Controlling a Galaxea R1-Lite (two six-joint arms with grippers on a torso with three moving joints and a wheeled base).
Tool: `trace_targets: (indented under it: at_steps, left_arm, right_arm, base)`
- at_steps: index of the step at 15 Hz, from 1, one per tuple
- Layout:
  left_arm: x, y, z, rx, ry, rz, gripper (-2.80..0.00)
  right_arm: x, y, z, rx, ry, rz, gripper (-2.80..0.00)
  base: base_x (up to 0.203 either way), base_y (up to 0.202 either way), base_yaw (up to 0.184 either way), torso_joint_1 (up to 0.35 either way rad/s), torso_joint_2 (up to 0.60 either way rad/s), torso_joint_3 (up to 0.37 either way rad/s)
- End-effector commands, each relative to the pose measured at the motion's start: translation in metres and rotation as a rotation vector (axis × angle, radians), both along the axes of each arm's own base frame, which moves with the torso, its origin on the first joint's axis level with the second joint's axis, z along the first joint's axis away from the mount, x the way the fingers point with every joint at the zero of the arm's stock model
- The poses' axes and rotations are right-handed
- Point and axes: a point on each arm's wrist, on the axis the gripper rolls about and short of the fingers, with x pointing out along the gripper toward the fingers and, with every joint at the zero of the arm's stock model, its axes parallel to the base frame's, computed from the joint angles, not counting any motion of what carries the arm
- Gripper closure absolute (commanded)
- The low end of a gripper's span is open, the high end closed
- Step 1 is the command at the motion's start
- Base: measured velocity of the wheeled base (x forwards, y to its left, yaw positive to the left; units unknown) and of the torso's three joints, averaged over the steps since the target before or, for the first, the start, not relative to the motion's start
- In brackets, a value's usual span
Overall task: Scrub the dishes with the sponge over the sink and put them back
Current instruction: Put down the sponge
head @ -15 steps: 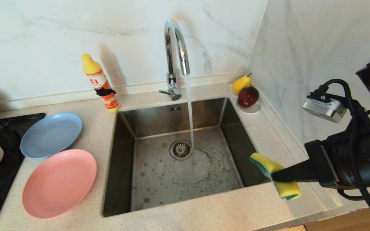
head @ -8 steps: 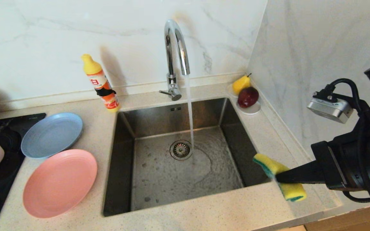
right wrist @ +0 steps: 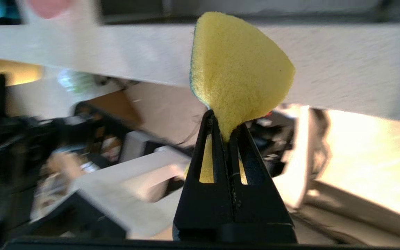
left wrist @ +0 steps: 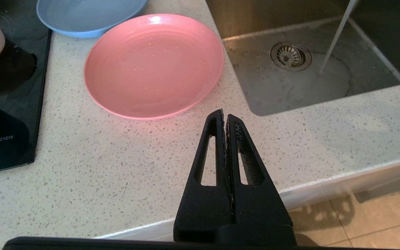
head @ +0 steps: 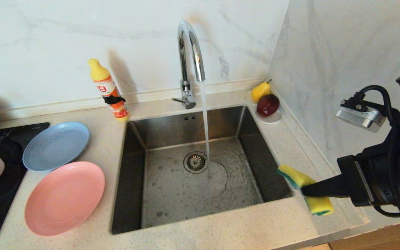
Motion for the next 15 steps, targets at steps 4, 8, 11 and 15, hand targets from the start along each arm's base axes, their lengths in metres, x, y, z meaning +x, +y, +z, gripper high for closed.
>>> trace_targets:
  at_steps: [4, 8, 11, 15]
  left_arm:
    - [0.0, 0.0, -0.002, -0.001, 0.004, 0.0, 0.0]
    - [0.0, 0.0, -0.002, -0.001, 0.004, 0.0, 0.0]
    - [0.0, 0.0, -0.002, -0.001, 0.004, 0.0, 0.0]
    - [0.0, 0.0, -0.002, -0.001, 0.005, 0.0, 0.0]
  right_arm:
    - [0.001, -0.001, -0.014, -0.137, -0.04, -0.051, 0.0]
    - [-0.001, -0.006, -0.037, -0.357, -0.093, -0.12, 0.0]
    - [0.003, -0.005, -0.058, -0.478, -0.177, -0.171, 0.0]
    - [0.004, -0.002, -0.099, -0.631, -0.261, -0.202, 0.0]
  base:
    - [0.0, 0.0, 0.0, 0.0, 0.0, 0.0]
    - [0.0, 0.0, 0.0, 0.0, 0.0, 0.0]
    - [0.0, 0.0, 0.0, 0.0, 0.0, 0.0]
    - [0.0, 0.0, 0.0, 0.0, 0.0, 0.0]
